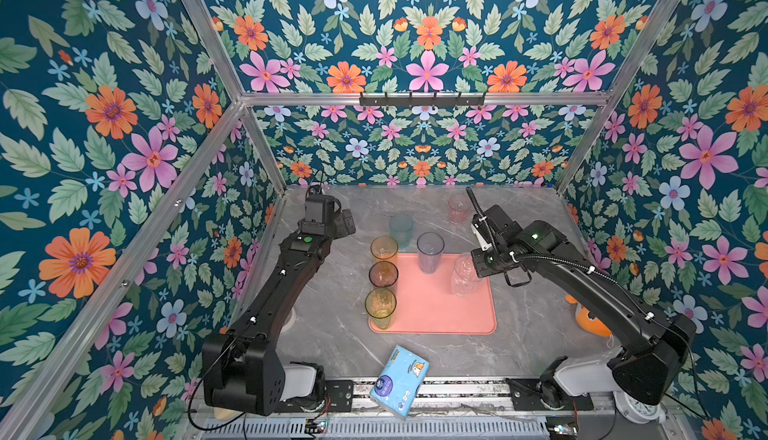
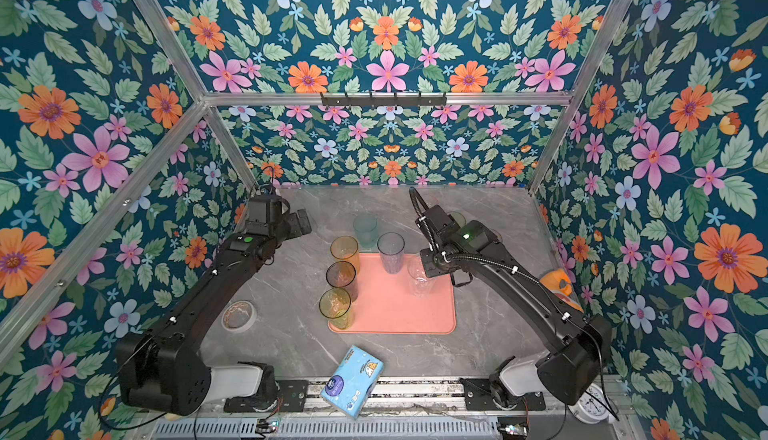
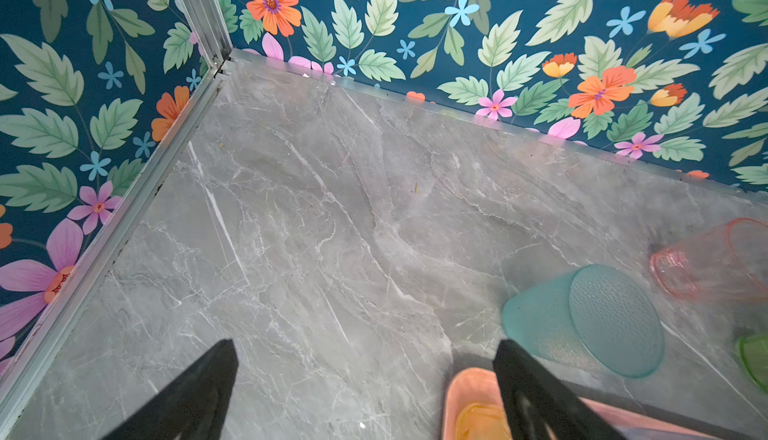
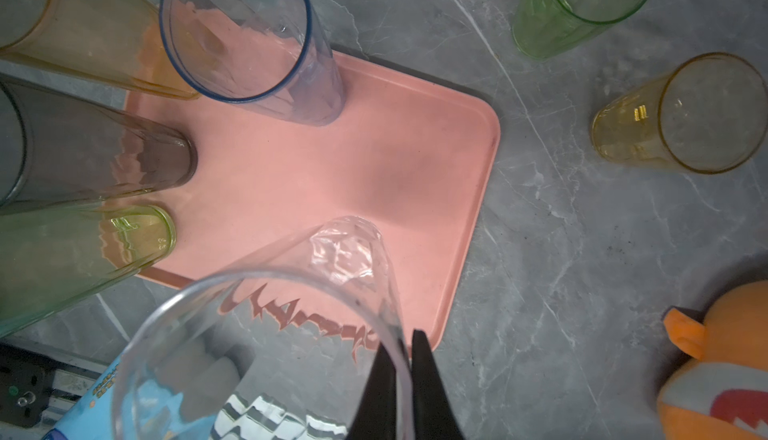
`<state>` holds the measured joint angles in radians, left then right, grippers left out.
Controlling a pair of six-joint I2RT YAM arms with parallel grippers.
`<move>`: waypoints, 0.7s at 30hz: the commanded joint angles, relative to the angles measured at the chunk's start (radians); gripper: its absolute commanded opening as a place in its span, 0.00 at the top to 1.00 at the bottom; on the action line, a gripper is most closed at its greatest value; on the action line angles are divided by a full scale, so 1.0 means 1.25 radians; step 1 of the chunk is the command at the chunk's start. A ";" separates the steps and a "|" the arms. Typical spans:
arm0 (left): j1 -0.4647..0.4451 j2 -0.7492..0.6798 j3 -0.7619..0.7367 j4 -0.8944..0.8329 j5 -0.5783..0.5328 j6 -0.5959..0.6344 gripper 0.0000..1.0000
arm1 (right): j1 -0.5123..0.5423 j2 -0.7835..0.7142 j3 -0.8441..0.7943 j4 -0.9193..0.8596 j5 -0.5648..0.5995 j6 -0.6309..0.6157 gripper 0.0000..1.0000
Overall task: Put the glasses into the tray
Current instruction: 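Carry the clear glass toward the pink tray with the right gripper, then lower the clear glass onto the tray beside the blue-rimmed glass and open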
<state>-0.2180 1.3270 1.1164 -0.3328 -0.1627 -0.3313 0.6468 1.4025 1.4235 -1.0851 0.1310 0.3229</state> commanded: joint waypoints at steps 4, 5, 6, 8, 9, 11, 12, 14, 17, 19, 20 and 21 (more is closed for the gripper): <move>0.001 -0.001 -0.001 0.007 -0.009 0.010 0.01 | 0.021 0.009 -0.043 0.073 -0.021 0.002 1.00; 0.000 -0.001 -0.002 0.006 -0.009 0.011 0.01 | 0.026 0.010 -0.050 0.085 -0.024 0.003 1.00; 0.001 -0.002 -0.002 0.005 -0.009 0.011 0.01 | 0.030 0.012 -0.058 0.096 -0.025 0.002 1.00; 0.001 -0.002 -0.002 0.005 -0.007 0.011 0.01 | 0.041 0.020 -0.071 0.121 -0.025 0.004 1.00; 0.000 -0.002 -0.002 0.005 -0.007 0.011 0.01 | 0.044 0.025 -0.074 0.130 -0.026 0.005 1.00; 0.001 -0.005 -0.002 0.005 -0.006 0.011 0.01 | 0.050 0.040 -0.074 0.144 -0.026 0.006 1.00; 0.001 -0.005 -0.003 0.003 -0.006 0.010 0.01 | 0.053 0.046 -0.074 0.150 -0.027 0.006 1.00; 0.000 -0.007 -0.006 0.001 -0.007 0.011 0.01 | 0.060 0.060 -0.074 0.166 -0.025 0.004 1.00; 0.001 -0.010 -0.009 0.000 -0.009 0.011 0.01 | 0.070 0.072 -0.082 0.204 -0.027 -0.008 1.00; 0.000 -0.011 -0.011 -0.001 -0.009 0.011 0.01 | 0.075 0.084 -0.077 0.216 -0.024 -0.015 1.00; 0.001 -0.012 -0.012 -0.001 -0.009 0.011 0.01 | 0.076 0.093 -0.073 0.219 -0.025 -0.016 1.00; 0.000 -0.013 -0.012 -0.002 -0.009 0.011 0.01 | 0.077 0.099 -0.068 0.218 -0.025 -0.017 1.00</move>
<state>-0.2180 1.3159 1.1019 -0.3363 -0.1623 -0.3309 0.7391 1.5146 1.3277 -0.8566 0.1028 0.3134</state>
